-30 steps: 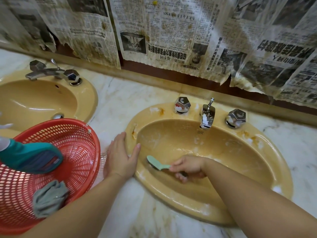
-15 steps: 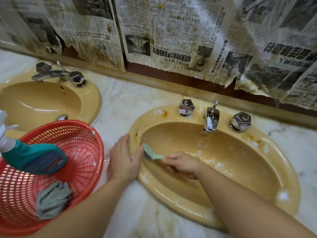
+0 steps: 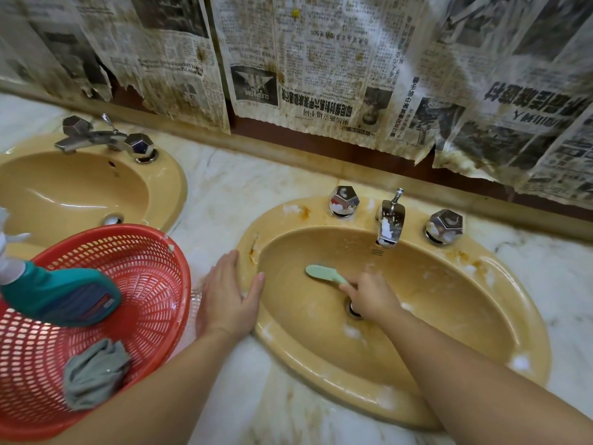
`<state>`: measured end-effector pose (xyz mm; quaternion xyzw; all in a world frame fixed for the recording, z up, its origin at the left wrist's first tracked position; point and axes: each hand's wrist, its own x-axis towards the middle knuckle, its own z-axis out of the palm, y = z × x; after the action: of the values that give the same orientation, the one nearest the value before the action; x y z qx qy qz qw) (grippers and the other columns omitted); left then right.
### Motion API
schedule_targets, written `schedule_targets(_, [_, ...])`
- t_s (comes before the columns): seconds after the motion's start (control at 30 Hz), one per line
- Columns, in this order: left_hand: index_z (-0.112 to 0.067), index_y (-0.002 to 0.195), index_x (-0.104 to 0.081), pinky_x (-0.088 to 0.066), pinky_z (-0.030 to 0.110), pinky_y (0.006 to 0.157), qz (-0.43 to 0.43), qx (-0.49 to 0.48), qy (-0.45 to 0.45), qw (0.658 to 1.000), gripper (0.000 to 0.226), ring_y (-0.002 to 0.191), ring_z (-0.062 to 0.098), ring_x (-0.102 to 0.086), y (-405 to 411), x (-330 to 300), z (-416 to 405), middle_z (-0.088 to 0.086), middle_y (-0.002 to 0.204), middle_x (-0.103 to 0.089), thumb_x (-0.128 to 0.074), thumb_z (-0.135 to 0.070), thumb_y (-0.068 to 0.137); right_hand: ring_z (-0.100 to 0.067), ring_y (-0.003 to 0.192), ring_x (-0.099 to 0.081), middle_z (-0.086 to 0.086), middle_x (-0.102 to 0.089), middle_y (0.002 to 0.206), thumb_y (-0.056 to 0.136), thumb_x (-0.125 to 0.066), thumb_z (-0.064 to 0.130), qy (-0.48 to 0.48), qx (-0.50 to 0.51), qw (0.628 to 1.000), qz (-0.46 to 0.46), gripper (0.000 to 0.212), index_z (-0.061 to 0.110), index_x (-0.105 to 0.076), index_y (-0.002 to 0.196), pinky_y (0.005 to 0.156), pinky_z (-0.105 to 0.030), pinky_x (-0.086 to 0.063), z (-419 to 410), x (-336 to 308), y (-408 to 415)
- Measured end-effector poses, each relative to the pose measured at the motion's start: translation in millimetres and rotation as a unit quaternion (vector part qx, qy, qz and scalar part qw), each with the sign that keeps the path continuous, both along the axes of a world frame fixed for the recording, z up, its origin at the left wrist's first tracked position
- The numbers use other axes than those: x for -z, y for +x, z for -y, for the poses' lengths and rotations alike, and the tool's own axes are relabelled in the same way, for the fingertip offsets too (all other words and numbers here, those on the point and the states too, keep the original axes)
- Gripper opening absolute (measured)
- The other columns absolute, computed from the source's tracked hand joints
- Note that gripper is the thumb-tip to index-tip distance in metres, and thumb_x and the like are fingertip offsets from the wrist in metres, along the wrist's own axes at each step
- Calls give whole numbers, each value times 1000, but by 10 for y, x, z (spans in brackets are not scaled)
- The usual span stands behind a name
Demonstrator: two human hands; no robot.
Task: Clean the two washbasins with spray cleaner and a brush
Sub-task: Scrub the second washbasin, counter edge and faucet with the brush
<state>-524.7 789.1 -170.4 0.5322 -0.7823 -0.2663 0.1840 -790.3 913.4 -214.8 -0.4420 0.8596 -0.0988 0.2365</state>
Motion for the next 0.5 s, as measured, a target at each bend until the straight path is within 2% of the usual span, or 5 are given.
schedule_targets(0.13, [-18, 154, -35, -33, 48, 118, 2, 0, -5, 1000, 77, 142, 24, -39, -9, 14, 2, 4, 154, -44, -48, -62, 93, -21, 84, -55, 4, -58, 85, 101, -56, 36, -190, 3, 971, -143, 28, 26, -70, 123, 69, -37, -41, -23, -31, -115])
schedule_targets(0.27, [-18, 153, -36, -34, 48, 117, 0, 0, -9, 1000, 78, 140, 25, -41, -1, 14, 4, 4, 152, -46, -46, -64, 91, -24, 89, -61, 1, -65, 93, 103, -50, 43, -76, -12, 994, -78, 30, 31, -70, 122, 72, -38, -50, -10, -41, -17])
schedule_targets(0.37, [-19, 153, -36, -34, 48, 117, -3, -1, -8, 1000, 80, 140, 25, -41, -6, 16, 5, 3, 152, -46, -42, -67, 89, -23, 81, -58, 6, -58, 83, 102, -50, 40, -211, 9, 970, -117, 29, 28, -69, 120, 69, -41, -49, -16, -15, -67])
schedule_targets(0.47, [-19, 153, -35, -34, 49, 117, 2, -1, -8, 1000, 79, 141, 24, -40, 1, 24, 9, 3, 152, -45, -43, -67, 90, -21, 78, -61, 3, -63, 84, 103, -52, 44, -53, -19, 997, -60, 27, 32, -72, 116, 67, -40, -52, -4, 10, -95])
schedule_targets(0.5, [-19, 153, -35, -34, 49, 117, 1, 1, -8, 1000, 78, 141, 24, -40, 10, 28, 9, 3, 153, -45, -45, -65, 91, -21, 81, -61, 3, -64, 86, 103, -53, 43, -56, -3, 997, -52, 25, 33, -72, 116, 69, -40, -52, -26, 23, -97])
